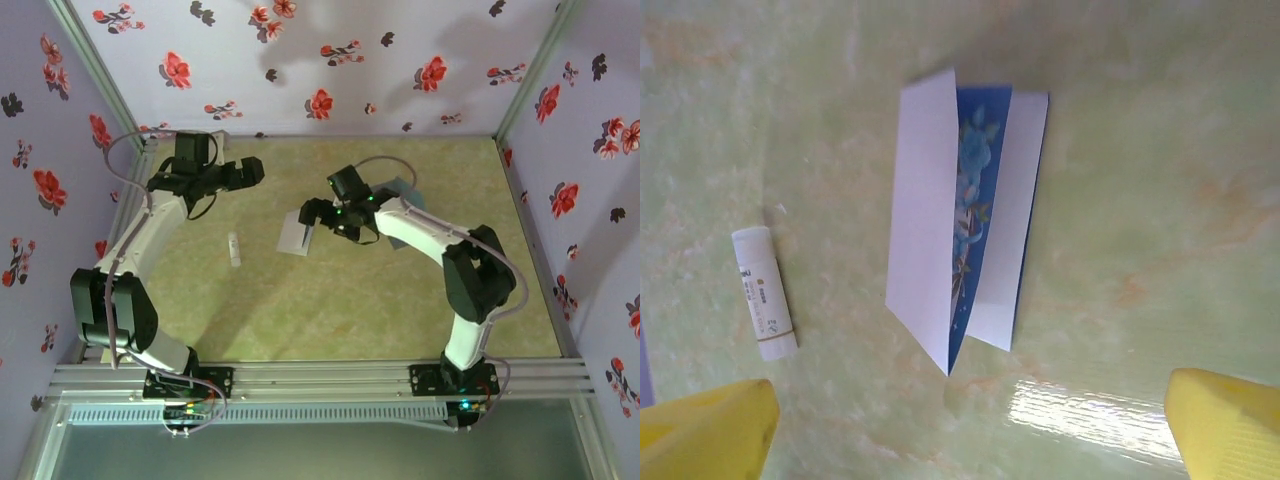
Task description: Place the letter into the envelope and seal it
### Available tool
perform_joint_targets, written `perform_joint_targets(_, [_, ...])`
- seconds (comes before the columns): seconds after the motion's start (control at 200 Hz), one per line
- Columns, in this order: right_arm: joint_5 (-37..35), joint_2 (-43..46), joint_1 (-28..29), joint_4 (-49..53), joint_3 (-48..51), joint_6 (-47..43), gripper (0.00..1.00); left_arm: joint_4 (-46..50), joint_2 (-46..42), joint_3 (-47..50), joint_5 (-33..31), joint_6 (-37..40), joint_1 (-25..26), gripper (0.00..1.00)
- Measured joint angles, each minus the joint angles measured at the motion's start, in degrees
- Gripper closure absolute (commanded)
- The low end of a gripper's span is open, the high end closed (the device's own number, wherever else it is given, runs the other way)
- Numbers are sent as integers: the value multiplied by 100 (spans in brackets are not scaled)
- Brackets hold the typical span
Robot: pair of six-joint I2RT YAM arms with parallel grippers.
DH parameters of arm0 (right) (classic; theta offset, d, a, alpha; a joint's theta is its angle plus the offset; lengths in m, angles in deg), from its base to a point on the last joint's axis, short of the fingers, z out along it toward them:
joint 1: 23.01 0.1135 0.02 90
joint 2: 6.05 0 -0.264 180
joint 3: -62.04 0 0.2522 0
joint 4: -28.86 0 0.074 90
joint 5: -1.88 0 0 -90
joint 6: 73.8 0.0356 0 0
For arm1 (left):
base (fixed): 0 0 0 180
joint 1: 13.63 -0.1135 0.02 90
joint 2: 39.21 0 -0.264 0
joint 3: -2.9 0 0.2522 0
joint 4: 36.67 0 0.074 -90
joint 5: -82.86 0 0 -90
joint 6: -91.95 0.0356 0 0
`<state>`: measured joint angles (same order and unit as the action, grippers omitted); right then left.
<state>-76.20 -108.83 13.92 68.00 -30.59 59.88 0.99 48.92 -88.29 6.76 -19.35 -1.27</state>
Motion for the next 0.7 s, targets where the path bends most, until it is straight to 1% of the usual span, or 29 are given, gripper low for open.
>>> perform_joint_targets(0.08, [-195,216,-186,343,-216,-339,1,-7,0,0,-11,70,0,0])
perform_joint_targets(0.16, [-374,448,-522,590,-260,-662,1,-9,0,24,-63,116,0,0])
perform_joint_targets(0.355, [-605,693,-1816,1231,-284,-1604,1,2,127,31,-155,192,31,0])
perform_joint_targets(0.44, [-737,688,-2369,1405,-284,-2063,6,31,229,31,-195,214,96,0])
perform_joint_targets(0.47, [-776,684,-2514,1438,-284,-2194,10,48,264,31,-197,221,133,0])
perform_joint_targets(0.505, [-813,671,-2673,1460,-284,-2361,11,70,291,31,-197,223,177,0])
perform_joint_targets(0.58, [-942,597,-2905,1458,-282,-2651,13,114,328,31,-195,223,264,0])
perform_joint_targets(0.7, [-1049,354,-3123,1379,-278,-3018,16,131,330,31,-197,229,358,0])
